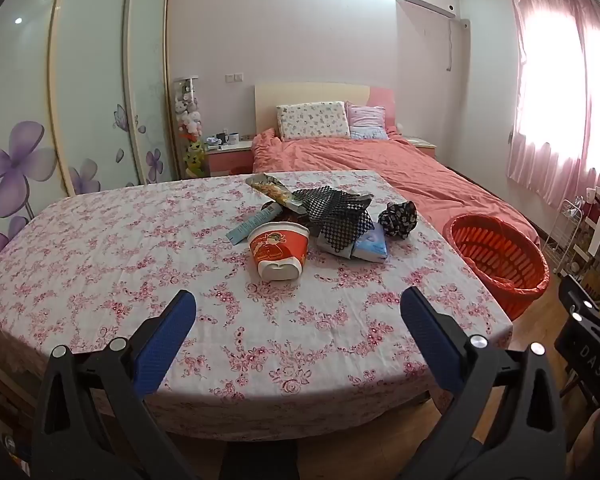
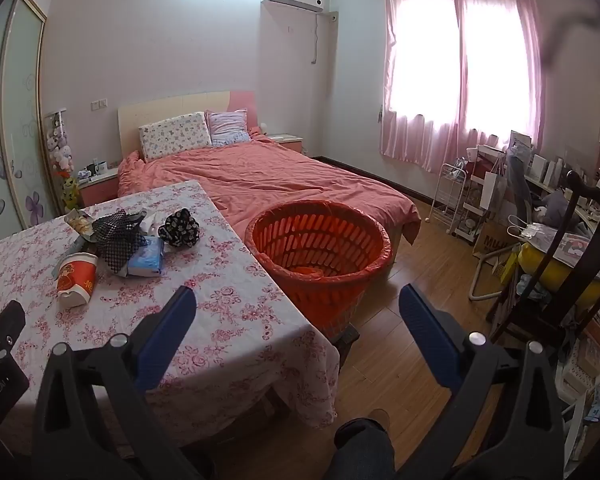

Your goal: Collect trash

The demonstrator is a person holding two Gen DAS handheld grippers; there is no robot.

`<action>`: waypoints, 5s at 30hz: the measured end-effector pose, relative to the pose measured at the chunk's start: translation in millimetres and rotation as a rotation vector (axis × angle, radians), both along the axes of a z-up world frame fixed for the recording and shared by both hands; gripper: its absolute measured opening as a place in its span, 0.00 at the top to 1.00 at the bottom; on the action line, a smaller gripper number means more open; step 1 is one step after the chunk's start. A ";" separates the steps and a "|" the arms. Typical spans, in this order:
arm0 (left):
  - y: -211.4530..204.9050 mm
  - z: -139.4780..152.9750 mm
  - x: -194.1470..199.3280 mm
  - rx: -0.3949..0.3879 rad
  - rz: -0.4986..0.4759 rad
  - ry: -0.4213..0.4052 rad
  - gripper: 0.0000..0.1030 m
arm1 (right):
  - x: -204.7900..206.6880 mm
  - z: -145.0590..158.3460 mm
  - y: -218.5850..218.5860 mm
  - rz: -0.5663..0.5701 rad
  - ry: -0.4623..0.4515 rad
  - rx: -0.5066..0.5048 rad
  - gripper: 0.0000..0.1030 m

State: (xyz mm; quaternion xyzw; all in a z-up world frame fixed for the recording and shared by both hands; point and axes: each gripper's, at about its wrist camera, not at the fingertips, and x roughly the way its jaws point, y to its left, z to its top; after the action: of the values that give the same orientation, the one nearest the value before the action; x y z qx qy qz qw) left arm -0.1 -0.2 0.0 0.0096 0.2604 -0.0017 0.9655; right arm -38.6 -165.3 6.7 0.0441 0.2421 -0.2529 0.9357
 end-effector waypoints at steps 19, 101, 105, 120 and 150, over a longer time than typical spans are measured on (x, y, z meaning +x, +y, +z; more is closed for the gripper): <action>-0.1 0.0 -0.3 -0.005 -0.001 0.006 0.02 | 0.0 1.0 1.1 0.000 -0.002 -0.008 0.04; 2.0 -11.1 13.1 -0.018 -0.003 0.051 0.02 | 12.8 -2.5 1.7 -0.002 0.010 -0.010 0.03; 9.7 -12.7 21.9 -0.035 0.007 0.059 0.02 | 26.2 -9.3 -2.0 0.007 0.015 0.001 0.04; 42.4 -33.8 112.9 -0.052 0.065 0.134 0.02 | 119.6 -33.8 -6.6 0.153 0.042 0.120 0.04; 36.7 -89.5 208.1 -0.083 -0.002 0.368 0.22 | 340.4 -103.7 -9.0 0.337 0.264 0.281 0.54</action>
State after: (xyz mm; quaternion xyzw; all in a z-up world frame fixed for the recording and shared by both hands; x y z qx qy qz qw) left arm 207.9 36.5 -89.5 -0.0305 0.4321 -0.0151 0.9012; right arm 301.8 -174.3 -97.1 0.0995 0.3989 -0.0607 0.9095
